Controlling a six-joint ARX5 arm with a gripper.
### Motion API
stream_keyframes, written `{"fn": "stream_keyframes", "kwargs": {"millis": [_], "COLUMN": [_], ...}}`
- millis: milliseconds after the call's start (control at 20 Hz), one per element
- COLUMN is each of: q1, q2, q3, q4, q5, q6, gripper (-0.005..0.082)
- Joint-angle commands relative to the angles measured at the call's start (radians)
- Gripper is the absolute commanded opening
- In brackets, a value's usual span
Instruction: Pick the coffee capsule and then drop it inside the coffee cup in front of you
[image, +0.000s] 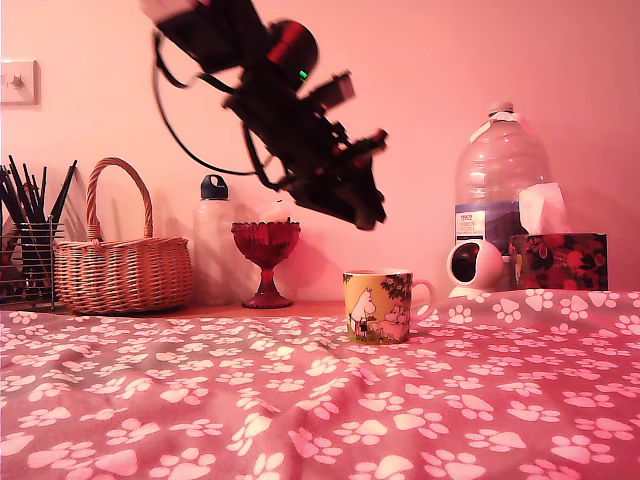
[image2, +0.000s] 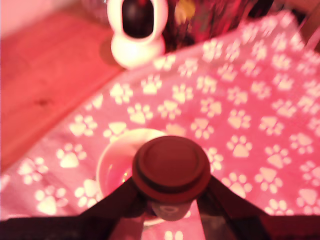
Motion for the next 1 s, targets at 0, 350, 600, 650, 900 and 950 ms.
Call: {"fn": "stream_keyframes", "kwargs": {"millis": [0,350,600,650,900,950], "q1": [-0.005,-0.007,-0.007,-0.008,-0.01,-0.01], "q2": [0.055,0.126,0.126,0.126,0.126,0.126], "q3": [0.039,0.119,0.119,0.119,0.119,0.119], "q4": [-0.017,-0.107,-0.135,-0.14,-0.145,-0.144], "q5": [-0.009,-0.041,-0.061,-0.061,-0.061,-0.061], "q6": [0.008,0.015,0.029,0.035,0.04,0.04], "gripper": [0.0195,0.0195,0.0195,0.0195,0.0195,0.0195]}}
